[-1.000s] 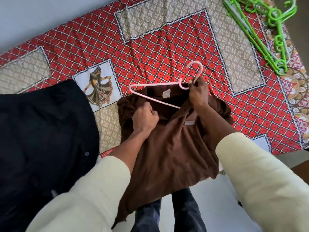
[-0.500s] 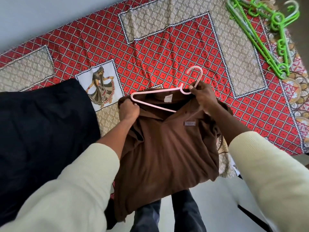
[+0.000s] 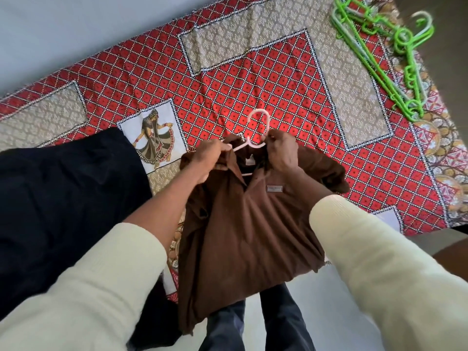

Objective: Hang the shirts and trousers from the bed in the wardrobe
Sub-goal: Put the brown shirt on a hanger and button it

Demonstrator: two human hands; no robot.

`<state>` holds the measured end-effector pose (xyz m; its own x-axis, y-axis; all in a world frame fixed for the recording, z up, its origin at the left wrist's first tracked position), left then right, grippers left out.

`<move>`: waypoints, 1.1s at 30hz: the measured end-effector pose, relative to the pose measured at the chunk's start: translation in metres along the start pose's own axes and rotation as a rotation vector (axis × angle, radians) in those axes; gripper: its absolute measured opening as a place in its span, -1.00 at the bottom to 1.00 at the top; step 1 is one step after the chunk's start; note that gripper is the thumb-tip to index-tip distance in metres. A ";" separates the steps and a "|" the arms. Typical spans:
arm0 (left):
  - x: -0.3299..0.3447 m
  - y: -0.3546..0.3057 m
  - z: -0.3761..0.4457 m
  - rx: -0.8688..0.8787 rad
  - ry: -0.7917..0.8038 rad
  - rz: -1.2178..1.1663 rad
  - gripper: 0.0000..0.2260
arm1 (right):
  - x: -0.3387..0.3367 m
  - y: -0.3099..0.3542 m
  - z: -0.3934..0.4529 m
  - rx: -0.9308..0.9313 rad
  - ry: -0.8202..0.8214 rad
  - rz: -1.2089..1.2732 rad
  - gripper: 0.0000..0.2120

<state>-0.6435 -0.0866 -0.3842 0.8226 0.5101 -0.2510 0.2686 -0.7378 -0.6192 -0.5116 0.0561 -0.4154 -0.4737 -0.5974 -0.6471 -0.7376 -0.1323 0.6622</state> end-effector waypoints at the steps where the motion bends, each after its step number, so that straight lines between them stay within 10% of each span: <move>1: 0.001 0.000 0.001 -0.070 0.127 -0.059 -0.89 | 0.000 0.004 0.000 0.017 -0.007 0.094 -0.75; 8: 0.013 0.029 0.010 -0.082 -0.101 -0.152 -0.87 | 0.009 -0.034 -0.016 0.526 -0.107 0.310 -0.72; 13: 0.046 0.062 0.002 -0.294 0.199 0.191 -0.84 | 0.053 -0.052 -0.053 0.858 0.114 0.579 -0.79; 17: 0.054 0.074 0.009 -0.110 0.087 0.164 -0.62 | 0.070 -0.054 -0.056 0.824 0.148 0.708 -0.91; 22: 0.060 0.077 0.005 -0.051 0.267 -0.096 -0.49 | 0.063 -0.054 -0.061 0.530 -0.212 0.724 -0.80; 25: 0.062 0.079 0.012 -0.036 -0.021 -0.291 -0.60 | 0.062 -0.064 -0.070 0.382 -0.266 0.500 -0.87; 27: 0.063 0.085 0.015 -0.089 -0.227 -0.218 -0.77 | 0.063 -0.068 -0.074 0.418 -0.278 0.474 -0.93; 33: 0.074 0.102 0.024 -0.070 -0.082 0.047 -0.80 | 0.078 -0.063 -0.076 0.579 -0.122 0.603 -0.84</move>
<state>-0.5674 -0.1140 -0.4838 0.7924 0.5061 -0.3405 0.2670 -0.7897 -0.5524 -0.4658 -0.0425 -0.4791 -0.8898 -0.3412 -0.3031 -0.4557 0.6284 0.6304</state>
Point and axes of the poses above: each hand's wrist, its own z-axis towards the middle knuckle, its own x-axis out of the palm, y = z × x, the point moved 2 cm from there along z, towards the middle knuckle, and after that the axes turned 3 degrees about z, right-handed, at the moved point
